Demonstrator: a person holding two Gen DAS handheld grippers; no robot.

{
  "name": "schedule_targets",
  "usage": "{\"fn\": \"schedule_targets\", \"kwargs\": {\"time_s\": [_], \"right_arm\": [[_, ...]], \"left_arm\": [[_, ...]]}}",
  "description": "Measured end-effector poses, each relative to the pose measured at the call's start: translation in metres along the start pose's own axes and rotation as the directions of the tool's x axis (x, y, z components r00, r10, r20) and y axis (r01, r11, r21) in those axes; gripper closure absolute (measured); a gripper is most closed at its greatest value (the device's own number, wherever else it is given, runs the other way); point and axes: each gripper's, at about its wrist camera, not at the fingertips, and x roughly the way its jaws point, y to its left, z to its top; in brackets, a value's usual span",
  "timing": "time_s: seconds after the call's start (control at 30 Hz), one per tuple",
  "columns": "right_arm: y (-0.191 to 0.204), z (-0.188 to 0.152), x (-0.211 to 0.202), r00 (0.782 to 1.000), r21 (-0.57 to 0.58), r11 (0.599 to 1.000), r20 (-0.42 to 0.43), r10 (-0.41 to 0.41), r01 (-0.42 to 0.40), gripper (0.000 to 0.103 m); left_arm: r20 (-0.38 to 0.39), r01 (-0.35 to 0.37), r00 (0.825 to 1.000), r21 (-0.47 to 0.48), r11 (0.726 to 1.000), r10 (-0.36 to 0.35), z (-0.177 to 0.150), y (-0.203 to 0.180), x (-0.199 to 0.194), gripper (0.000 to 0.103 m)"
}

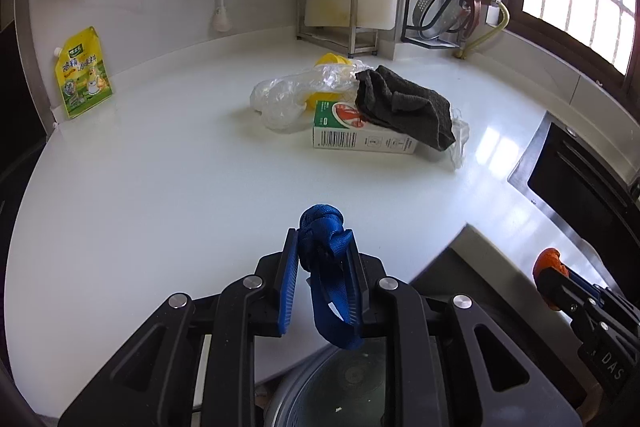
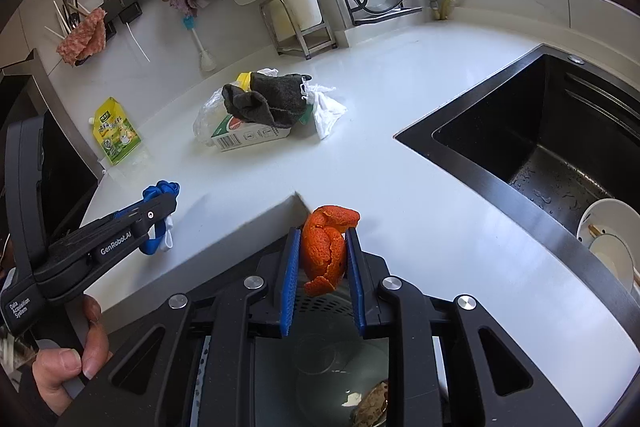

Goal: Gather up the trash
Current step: 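Carry the blue band and orange peel over the trash basket with both tools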

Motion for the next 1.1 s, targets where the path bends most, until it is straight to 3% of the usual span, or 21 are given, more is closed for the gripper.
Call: {"fn": "schedule_targets", "kwargs": {"time_s": [0.17,0.43,0.83,1.1], "right_arm": [[0.003,-0.020,-0.018,1.000,0.012,1.000,-0.007,0.009,-0.009,0.081],[0.019,-0.046,-0.042,1.000,-0.019,1.000,-0.017,-0.003,0.002,0.081],[0.025,-0.083,-0.067,0.998,-0.011,0.998,-0.042,-0.055,0.055,0.081],[0.032,-0.102,-0.062,0.994,-0.020,0.999,-0.093,-0.052,0.050,0.081]], "left_arm": [[-0.038,0.016,0.999,0.042,0.999,-0.015,-0.030,-0.001,-0.019,0.081],[-0.023,0.033,0.999,0.078,0.996,-0.031,-0.067,-0.001,-0.052,0.081],[-0.048,0.075,0.996,0.103,0.992,-0.070,-0.097,-0.002,-0.064,0.081],[-0.079,0.091,0.993,0.099,0.991,-0.083,-0.108,-0.002,-0.063,0.081]]}}
